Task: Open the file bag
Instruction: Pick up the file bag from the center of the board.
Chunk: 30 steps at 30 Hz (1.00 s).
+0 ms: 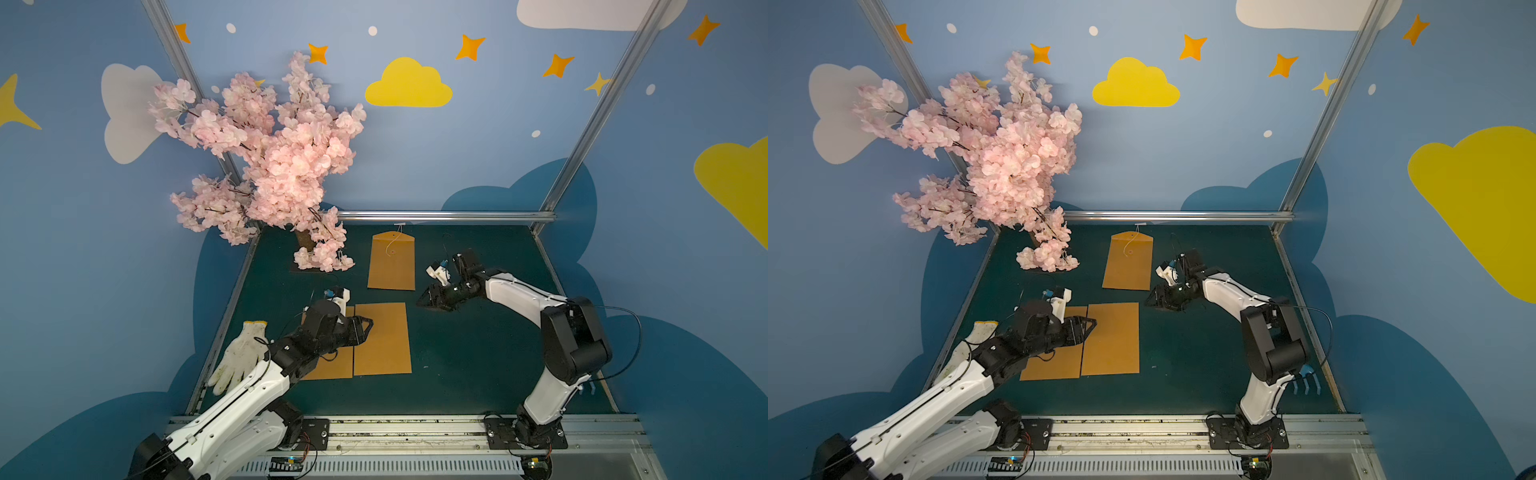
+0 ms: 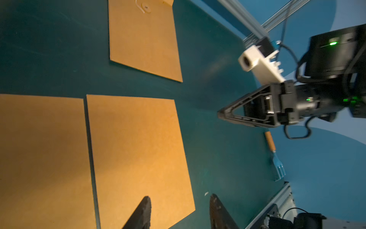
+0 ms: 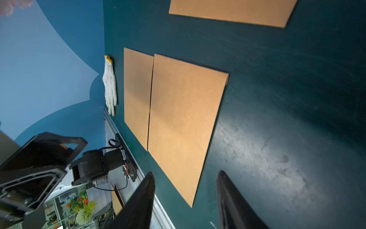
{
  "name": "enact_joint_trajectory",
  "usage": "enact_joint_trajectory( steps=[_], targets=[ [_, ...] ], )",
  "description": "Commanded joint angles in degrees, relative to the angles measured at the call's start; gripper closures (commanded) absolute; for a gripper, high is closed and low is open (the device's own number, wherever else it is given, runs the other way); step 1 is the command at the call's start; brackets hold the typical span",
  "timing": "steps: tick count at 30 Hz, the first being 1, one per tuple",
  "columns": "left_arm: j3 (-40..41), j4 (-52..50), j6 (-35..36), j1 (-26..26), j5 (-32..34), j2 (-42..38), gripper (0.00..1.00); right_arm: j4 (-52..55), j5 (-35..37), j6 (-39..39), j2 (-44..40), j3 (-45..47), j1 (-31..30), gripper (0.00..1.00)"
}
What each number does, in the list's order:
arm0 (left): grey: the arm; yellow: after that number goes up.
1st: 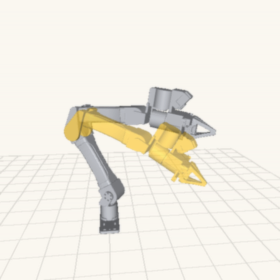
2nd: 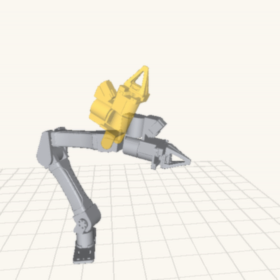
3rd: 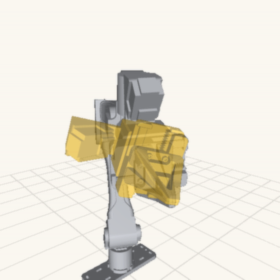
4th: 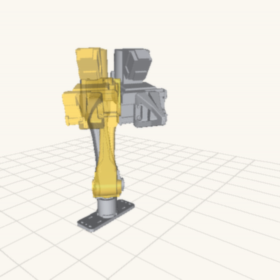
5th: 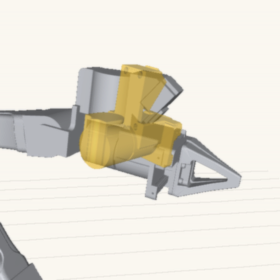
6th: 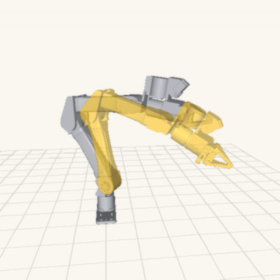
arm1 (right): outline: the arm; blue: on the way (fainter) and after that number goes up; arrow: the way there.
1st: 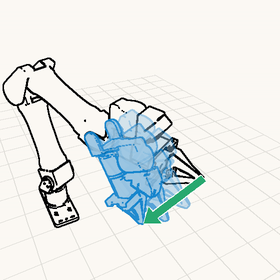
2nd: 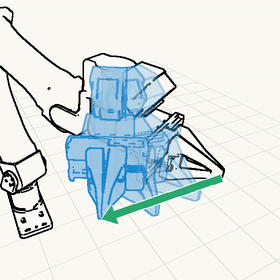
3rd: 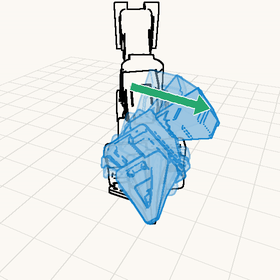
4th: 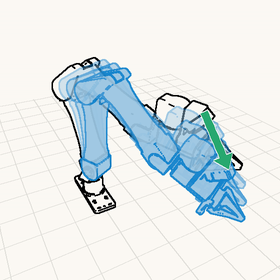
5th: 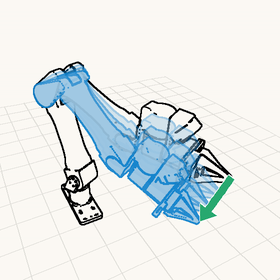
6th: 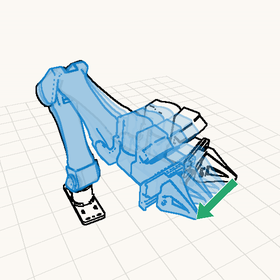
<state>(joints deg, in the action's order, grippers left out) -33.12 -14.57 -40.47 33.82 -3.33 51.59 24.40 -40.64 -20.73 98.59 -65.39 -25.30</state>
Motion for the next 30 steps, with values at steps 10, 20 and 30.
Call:
enact_joint_trajectory(
  steps=[10,20,30],
  targets=[
    [0.94,-1.22,-1.02,1.95,2.95,7.71,0.52,-8.91,-0.34,-4.84,-1.71,6.97,-2.62,0.49],
    [0.98,-0.83,-1.83,2.21,4.13,11.28,0.52,-12.35,-2.71,-6.33,3.23,6.76,-4.47,0.5],
    [1.05,-1.94,-2.87,2.1,6.96,15.65,0.55,-14.74,-4.09,-7.39,6.28,7.32,-5.01,0.51]
  ],
)
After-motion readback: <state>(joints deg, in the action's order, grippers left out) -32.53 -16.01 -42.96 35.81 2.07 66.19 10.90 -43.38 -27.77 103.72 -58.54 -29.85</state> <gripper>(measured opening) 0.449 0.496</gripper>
